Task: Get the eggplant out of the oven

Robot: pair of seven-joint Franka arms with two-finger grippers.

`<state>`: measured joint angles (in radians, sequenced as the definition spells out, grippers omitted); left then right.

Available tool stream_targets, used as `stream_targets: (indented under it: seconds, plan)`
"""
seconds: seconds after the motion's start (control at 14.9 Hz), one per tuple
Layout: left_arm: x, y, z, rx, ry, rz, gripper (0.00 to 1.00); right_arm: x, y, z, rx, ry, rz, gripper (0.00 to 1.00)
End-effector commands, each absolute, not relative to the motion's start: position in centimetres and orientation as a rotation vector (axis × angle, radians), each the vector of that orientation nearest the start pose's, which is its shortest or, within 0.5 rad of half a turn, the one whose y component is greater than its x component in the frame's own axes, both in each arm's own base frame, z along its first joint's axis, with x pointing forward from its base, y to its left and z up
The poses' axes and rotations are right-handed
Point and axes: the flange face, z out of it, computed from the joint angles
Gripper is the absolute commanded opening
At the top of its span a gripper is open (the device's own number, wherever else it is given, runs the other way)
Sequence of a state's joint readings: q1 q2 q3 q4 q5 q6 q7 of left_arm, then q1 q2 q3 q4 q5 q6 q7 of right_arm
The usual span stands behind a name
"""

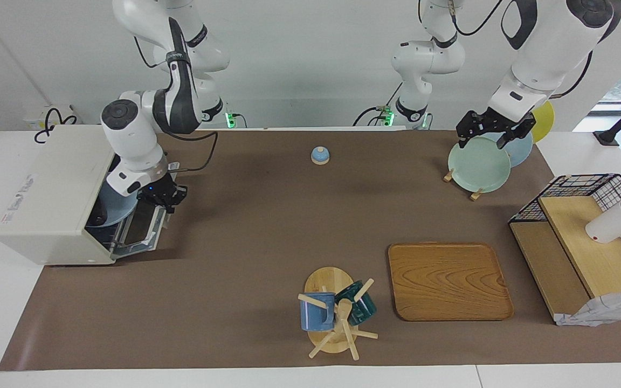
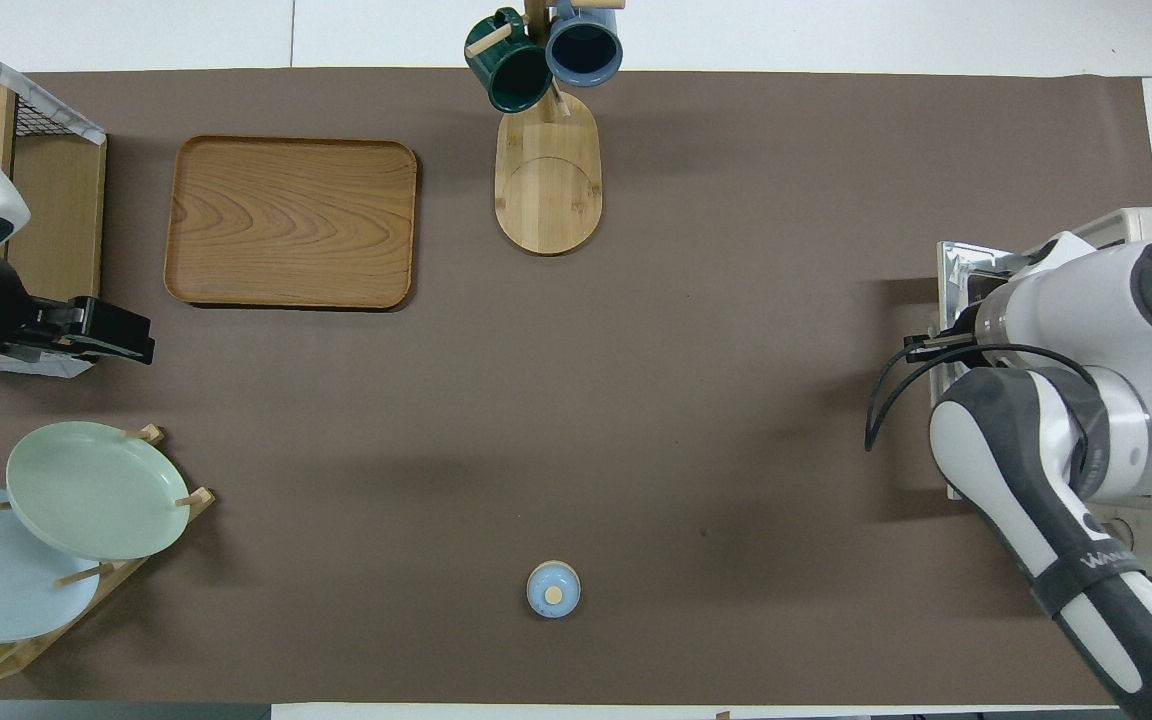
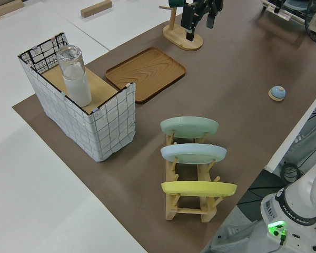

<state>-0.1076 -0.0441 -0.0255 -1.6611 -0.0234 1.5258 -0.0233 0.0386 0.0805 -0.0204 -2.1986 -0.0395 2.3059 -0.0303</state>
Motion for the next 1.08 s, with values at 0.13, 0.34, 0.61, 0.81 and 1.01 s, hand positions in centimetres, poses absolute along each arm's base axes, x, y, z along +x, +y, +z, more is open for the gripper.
stream_targets:
  seconds: [0.13,0.34,0.61,0.81,1.01]
  plan:
    - [52.5,-7.0,60.8,-3.16,0.158,0.147,1.0,54.8,1.0,32.2,-3.17,-0.01,-0.043,0.0]
    - [52.5,-7.0,60.8,-3.16,0.158,0.144,1.0,54.9,3.4,32.7,-3.158,0.007,-0.021,0.0]
    - [52.5,-7.0,60.8,-3.16,0.158,0.144,1.0,55.1,4.1,34.9,-3.128,0.034,0.047,0.0]
    - [52.5,-7.0,60.8,-3.16,0.158,0.147,1.0,55.6,3.9,39.2,-3.135,0.086,0.148,0.31]
    - [52.5,-7.0,60.8,-3.16,0.158,0.144,1.0,54.9,2.5,40.3,-3.22,0.03,0.182,0.6]
